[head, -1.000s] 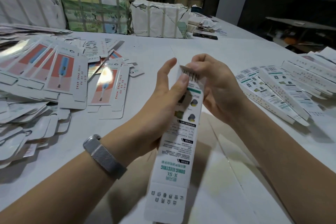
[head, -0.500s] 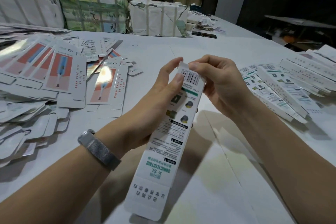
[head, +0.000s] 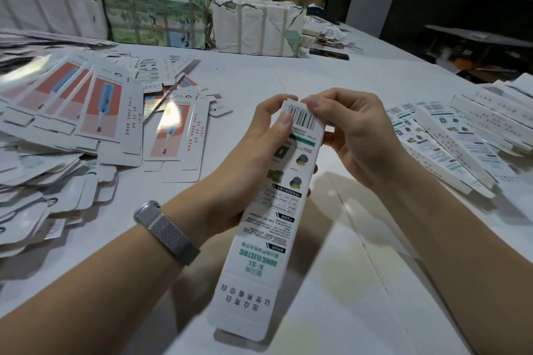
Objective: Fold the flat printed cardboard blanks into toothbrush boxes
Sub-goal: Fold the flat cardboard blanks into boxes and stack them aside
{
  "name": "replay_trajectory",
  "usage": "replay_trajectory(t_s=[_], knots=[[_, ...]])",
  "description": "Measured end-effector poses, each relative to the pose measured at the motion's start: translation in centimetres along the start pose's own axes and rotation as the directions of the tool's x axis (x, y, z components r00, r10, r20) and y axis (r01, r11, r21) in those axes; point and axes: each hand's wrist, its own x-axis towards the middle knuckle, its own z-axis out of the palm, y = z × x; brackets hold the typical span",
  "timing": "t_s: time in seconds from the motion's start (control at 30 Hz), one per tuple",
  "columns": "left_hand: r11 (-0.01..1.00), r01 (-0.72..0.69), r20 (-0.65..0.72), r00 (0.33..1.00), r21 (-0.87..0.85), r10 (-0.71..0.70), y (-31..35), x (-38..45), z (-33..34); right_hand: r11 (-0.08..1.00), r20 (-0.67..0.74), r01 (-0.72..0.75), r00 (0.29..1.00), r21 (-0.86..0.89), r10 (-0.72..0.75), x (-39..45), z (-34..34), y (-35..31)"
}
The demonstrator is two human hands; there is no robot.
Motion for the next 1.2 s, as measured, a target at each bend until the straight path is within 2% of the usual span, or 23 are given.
replay_trajectory(t_s=[0.07, 0.27, 0.43, 0.57, 0.63, 0.7, 0.77, 0.83, 0.9, 0.93, 0.97, 1.03, 1.07, 1.1, 1.13, 1.2], knots=[[1.0, 0.008, 0.013, 1.0, -0.009, -0.007, 0.1, -0.3, 0.0, 1.0, 0.005, -0.003, 1.0, 0.016, 0.003, -0.1, 0.0, 0.0], [0.997, -0.051, -0.085, 0.995, -0.055, 0.047, 0.6, -0.4, -0.3, 0.998, 0.049, 0.007, 0.999, 0.063, -0.01, -0.4, 1.1, 0.2], [0.996, -0.083, -0.083, 0.993, -0.032, 0.08, 0.4, -0.2, -0.3, 0.996, 0.016, 0.076, 0.997, -0.051, -0.075, -0.4, 0.9, 0.1], [0.997, -0.073, -0.086, 0.994, -0.004, 0.072, 0.3, -0.8, -0.2, 0.996, 0.034, 0.051, 0.998, -0.071, -0.049, -0.5, 0.7, 0.0], [0.993, -0.116, -0.089, 0.989, 0.01, 0.116, 0.4, 0.0, -0.1, 0.986, 0.018, 0.061, 0.998, -0.155, -0.059, -0.5, 0.9, -0.1], [0.947, -0.298, -0.106, 0.944, 0.119, 0.311, -0.4, 0.4, -1.0, 0.94, 0.014, 0.096, 0.995, -0.327, -0.096, -0.6, 1.4, -0.1], [0.939, -0.343, -0.111, 0.933, 0.004, 0.341, -0.8, 0.9, -1.9, 0.886, 0.055, 0.105, 0.994, -0.451, -0.09, -1.0, 2.0, -0.1], [0.937, -0.324, -0.113, 0.944, -0.13, 0.311, -0.8, 1.3, -1.7, 0.877, 0.113, 0.081, 0.993, -0.474, -0.031, -1.2, 2.4, -0.4], [0.957, -0.285, -0.19, 0.938, 0.056, 0.29, -0.7, 1.0, -1.3, 0.877, 0.127, 0.05, 0.992, -0.478, 0.013, -1.3, 2.3, -0.8], [0.941, -0.327, -0.203, 0.919, 0.088, 0.339, -1.2, 0.5, -2.3, 0.88, 0.117, 0.031, 0.993, -0.474, 0.028, -1.3, 2.2, -1.1], [0.925, -0.378, -0.208, 0.903, 0.031, 0.376, -1.3, 0.2, -2.5, 0.885, 0.102, 0.012, 0.994, -0.466, 0.041, -1.3, 2.1, -1.3], [0.921, -0.385, -0.209, 0.897, 0.063, 0.389, -0.8, 0.7, -2.0, 0.892, 0.067, 0.005, 0.997, -0.453, 0.029, -1.2, 1.6, -2.1], [0.94, -0.342, -0.114, 0.933, 0.024, 0.342, -1.2, 1.1, -1.4, 0.897, 0.028, 0.016, 1.0, -0.442, -0.004, -1.0, 1.0, -2.6], [0.977, -0.213, -0.052, 0.976, 0.006, 0.213, -0.9, 1.0, -1.0, 0.903, -0.04, 0.028, 0.998, -0.429, -0.05, -0.8, 0.1, -3.3], [0.99, -0.133, -0.061, 0.99, -0.039, 0.131, -0.3, 1.2, -0.8, 0.897, -0.129, 0.041, 0.986, -0.44, -0.108, -0.5, -1.1, -4.0], [0.984, -0.148, -0.097, 0.986, -0.095, 0.139, -1.0, 0.8, -2.0, 0.818, -0.314, 0.02, 0.917, -0.575, -0.244, 0.1, -4.5, -5.2]])
